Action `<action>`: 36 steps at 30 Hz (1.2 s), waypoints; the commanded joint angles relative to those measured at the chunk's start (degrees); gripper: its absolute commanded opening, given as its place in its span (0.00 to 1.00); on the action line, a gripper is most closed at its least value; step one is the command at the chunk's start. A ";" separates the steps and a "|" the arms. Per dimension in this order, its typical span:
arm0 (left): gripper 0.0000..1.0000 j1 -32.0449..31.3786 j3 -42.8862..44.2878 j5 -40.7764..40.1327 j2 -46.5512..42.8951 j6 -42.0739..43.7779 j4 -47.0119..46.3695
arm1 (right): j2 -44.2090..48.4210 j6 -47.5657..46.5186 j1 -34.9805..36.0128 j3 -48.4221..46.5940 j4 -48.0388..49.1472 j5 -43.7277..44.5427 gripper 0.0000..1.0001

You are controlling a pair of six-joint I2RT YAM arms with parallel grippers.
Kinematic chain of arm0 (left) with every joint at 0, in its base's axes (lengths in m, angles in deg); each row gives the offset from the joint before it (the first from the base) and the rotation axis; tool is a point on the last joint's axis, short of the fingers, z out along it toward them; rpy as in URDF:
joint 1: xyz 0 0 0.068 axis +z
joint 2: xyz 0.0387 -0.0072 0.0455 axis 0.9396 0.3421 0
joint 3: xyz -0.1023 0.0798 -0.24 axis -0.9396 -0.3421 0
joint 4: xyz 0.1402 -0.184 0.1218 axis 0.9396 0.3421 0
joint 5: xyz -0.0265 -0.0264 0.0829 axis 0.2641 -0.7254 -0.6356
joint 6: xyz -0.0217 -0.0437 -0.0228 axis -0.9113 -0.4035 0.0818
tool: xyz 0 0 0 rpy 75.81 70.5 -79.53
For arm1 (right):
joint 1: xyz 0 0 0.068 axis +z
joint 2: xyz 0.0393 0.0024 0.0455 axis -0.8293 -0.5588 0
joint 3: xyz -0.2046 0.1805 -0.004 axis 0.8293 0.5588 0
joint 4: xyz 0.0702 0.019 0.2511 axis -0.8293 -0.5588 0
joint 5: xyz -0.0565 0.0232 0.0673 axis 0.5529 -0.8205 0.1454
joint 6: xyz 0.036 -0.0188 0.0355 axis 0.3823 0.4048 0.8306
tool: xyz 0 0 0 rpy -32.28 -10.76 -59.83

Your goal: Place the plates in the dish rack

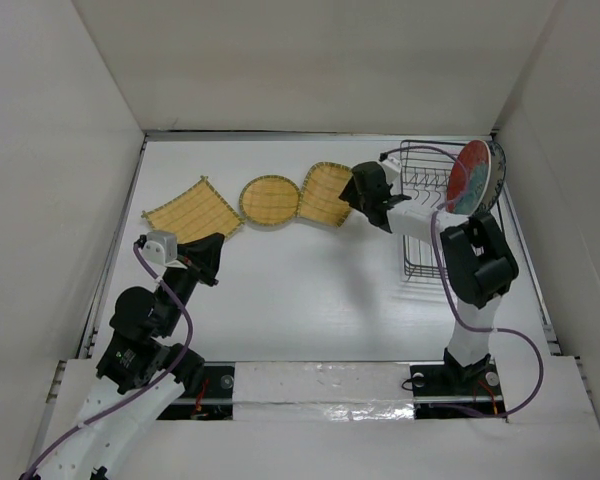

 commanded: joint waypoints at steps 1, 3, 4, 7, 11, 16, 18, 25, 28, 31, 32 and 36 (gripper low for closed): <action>0.05 -0.29 1.72 0.66 0.77 0.26 -2.47 | -4.15 5.45 0.20 -1.84 1.84 0.68 0.62; 0.06 -0.29 1.72 0.57 0.68 0.17 -2.38 | -5.39 7.56 0.20 -1.93 2.11 0.51 0.61; 0.06 -0.29 1.72 0.57 0.68 0.17 -2.38 | -5.74 8.08 0.20 -1.84 2.19 0.94 0.60; 0.07 -0.29 1.72 0.57 0.77 0.26 -2.38 | -6.80 10.02 0.73 -0.79 3.33 2.09 0.59; 0.07 -0.29 1.72 0.75 0.86 0.17 -2.38 | -8.73 11.69 0.02 -0.17 5.44 -0.98 0.46; 0.07 -0.29 1.72 0.66 1.03 0.26 -2.47 | -7.43 13.71 0.02 2.89 7.91 2.76 0.05; 0.07 -0.29 1.72 0.75 1.21 0.26 -2.56 | -5.33 13.01 2.13 3.61 7.39 6.47 0.01; 0.07 -0.29 1.72 1.01 1.12 0.26 -2.56 | 4.70 6.43 6.17 3.96 5.70 19.03 0.00; 0.07 -0.29 1.72 0.92 0.95 0.17 -2.65 | 9.36 0.37 7.31 4.31 8.60 18.44 0.00; 0.07 -0.29 1.72 1.10 0.86 0.17 -2.56 | 14.28 -5.34 7.32 3.61 9.23 16.77 0.00; 0.07 -0.29 1.63 1.19 0.86 0.17 -2.56 | 15.77 -6.92 6.71 3.52 9.40 16.33 0.00; 0.08 -0.29 1.63 1.10 0.42 0.17 -2.56 | 24.12 -16.58 2.59 2.65 7.04 15.54 0.00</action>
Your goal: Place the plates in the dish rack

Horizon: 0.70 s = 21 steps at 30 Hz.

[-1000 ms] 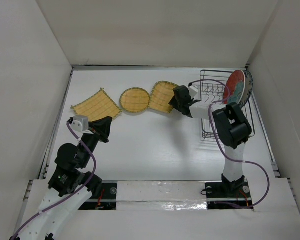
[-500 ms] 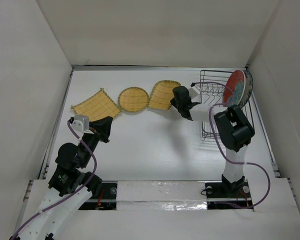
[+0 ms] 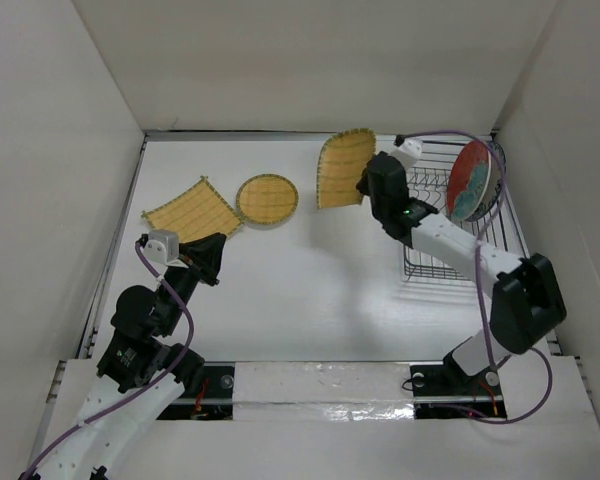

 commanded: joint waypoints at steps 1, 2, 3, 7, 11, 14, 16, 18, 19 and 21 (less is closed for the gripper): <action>0.08 -0.29 1.63 0.77 -0.21 0.15 -2.56 | 9.96 -10.37 -4.61 -3.28 2.45 1.92 0.00; 0.08 -0.29 1.63 0.77 -0.39 0.15 -2.56 | 11.29 -12.21 -5.84 -3.98 1.12 0.78 0.00; 0.08 -0.29 1.63 0.77 -0.48 0.06 -2.56 | 12.61 -15.97 -7.86 -4.60 -1.50 0.77 0.00; 0.08 -0.29 1.63 0.86 -0.74 0.06 -2.65 | 15.52 -23.91 -12.18 -10.48 -11.86 3.31 0.00; 0.08 -0.29 1.54 0.86 -0.92 0.15 -2.56 | 13.34 -30.24 -16.39 -16.11 -18.83 5.69 0.00; 0.08 -0.29 1.63 0.95 -0.74 0.06 -2.56 | 9.83 -34.02 -18.16 -21.82 -24.02 5.69 0.00; 0.08 -0.29 1.63 1.04 -0.74 0.06 -2.56 | 8.06 -35.78 -18.95 -25.69 -26.82 5.87 0.00; 0.08 -0.29 1.54 0.86 -0.74 0.06 -2.47 | 5.52 -39.73 -18.95 -28.41 -28.50 5.87 0.00; 0.08 -0.29 1.63 0.86 -0.74 0.06 -2.47 | 4.64 -40.53 -19.47 -29.21 -29.12 5.87 0.00; 0.08 -0.29 1.63 0.86 -0.74 0.06 -2.47 | 2.97 -42.28 -19.48 -30.61 -30.52 6.48 0.00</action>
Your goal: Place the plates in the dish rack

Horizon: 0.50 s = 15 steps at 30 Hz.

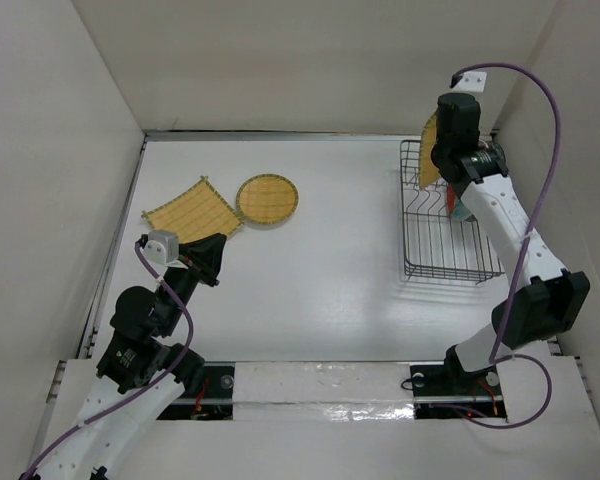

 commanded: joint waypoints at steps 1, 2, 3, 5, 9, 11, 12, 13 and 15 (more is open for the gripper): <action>0.08 -0.29 1.63 0.36 -0.39 0.08 -2.45 | -1.93 -6.29 -0.33 -4.76 -2.14 1.76 0.00; 0.08 -0.29 1.63 0.36 -0.48 0.08 -2.45 | -2.38 -6.64 -0.85 -4.85 -2.14 2.20 0.00; 0.08 -0.29 1.63 0.36 -0.48 0.08 -2.45 | -2.73 -6.56 -0.86 -4.68 -2.31 2.03 0.00; 0.08 -0.29 1.63 0.36 -0.39 0.08 -2.45 | -3.87 -6.38 -1.47 -4.33 -2.31 1.42 0.00; 0.08 -0.29 1.63 0.36 -0.30 0.08 -2.45 | -6.25 -7.08 -1.47 -4.15 -2.40 3.08 0.00; 0.08 -0.29 1.63 0.27 -0.22 0.17 -2.45 | -7.47 -7.70 -2.00 -4.32 -2.40 4.83 0.00; 0.08 -0.29 1.63 0.27 -0.22 0.09 -2.45 | -7.92 -8.31 -2.00 -4.76 -2.40 5.80 0.00; 0.08 -0.29 1.63 0.27 -0.13 0.08 -2.45 | -8.09 -8.93 -2.70 -5.11 -2.14 7.11 0.00; 0.08 -0.29 1.54 0.36 0.05 0.08 -2.45 | -9.14 -10.85 -4.63 -7.38 -2.14 8.97 0.00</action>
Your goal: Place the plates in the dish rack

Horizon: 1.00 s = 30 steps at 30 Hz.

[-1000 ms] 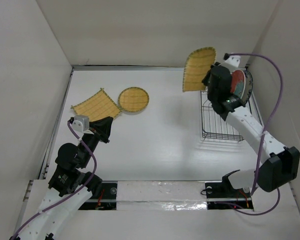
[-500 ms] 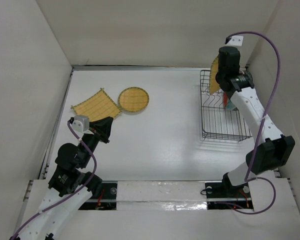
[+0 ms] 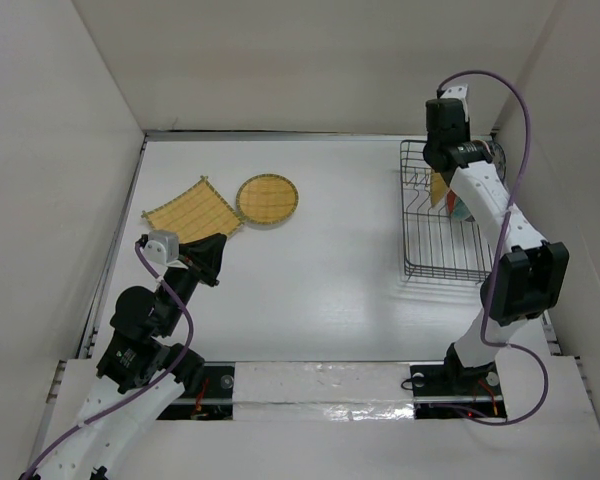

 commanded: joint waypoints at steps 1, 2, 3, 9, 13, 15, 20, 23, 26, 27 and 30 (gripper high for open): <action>0.08 -0.29 1.63 0.38 0.05 0.08 -2.45 | -0.17 -4.30 -2.45 -6.35 3.44 5.04 0.00; 0.08 -0.29 1.63 0.47 0.22 0.08 -2.54 | -0.52 -5.10 -3.24 -7.05 3.43 4.08 0.00; 0.08 -0.29 1.63 0.47 0.31 0.08 -2.54 | -1.22 -6.23 -3.24 -7.67 3.43 4.07 0.00; 0.08 -0.29 1.63 0.64 0.84 0.17 -2.54 | -3.86 -8.71 -4.39 -8.03 2.73 3.28 0.00; 0.08 -0.29 1.63 0.82 0.84 0.08 -2.54 | -4.21 -8.71 -4.39 -4.34 4.05 1.26 0.00; 0.08 -0.29 1.63 0.73 0.93 0.08 -2.54 | -4.65 -8.36 -4.39 -2.50 4.31 0.82 0.00; 0.08 -0.29 1.63 0.91 1.10 0.08 -2.62 | -4.74 -8.09 -4.39 2.25 6.07 -0.15 0.00; 0.08 -0.29 1.63 0.99 1.36 0.00 -2.71 | -4.57 -8.53 -4.39 5.68 8.26 0.55 0.00; 0.08 -0.29 1.63 1.08 1.54 0.00 -2.71 | -4.04 -8.53 -3.16 8.84 10.81 -0.50 0.00; 0.08 -0.29 1.63 1.08 1.63 0.00 -2.80 | -4.04 -8.44 -2.46 9.55 11.43 -0.59 0.02; 0.08 -0.29 1.63 1.00 1.63 0.00 -2.71 | -4.47 -7.31 -1.84 11.75 12.57 -0.42 0.11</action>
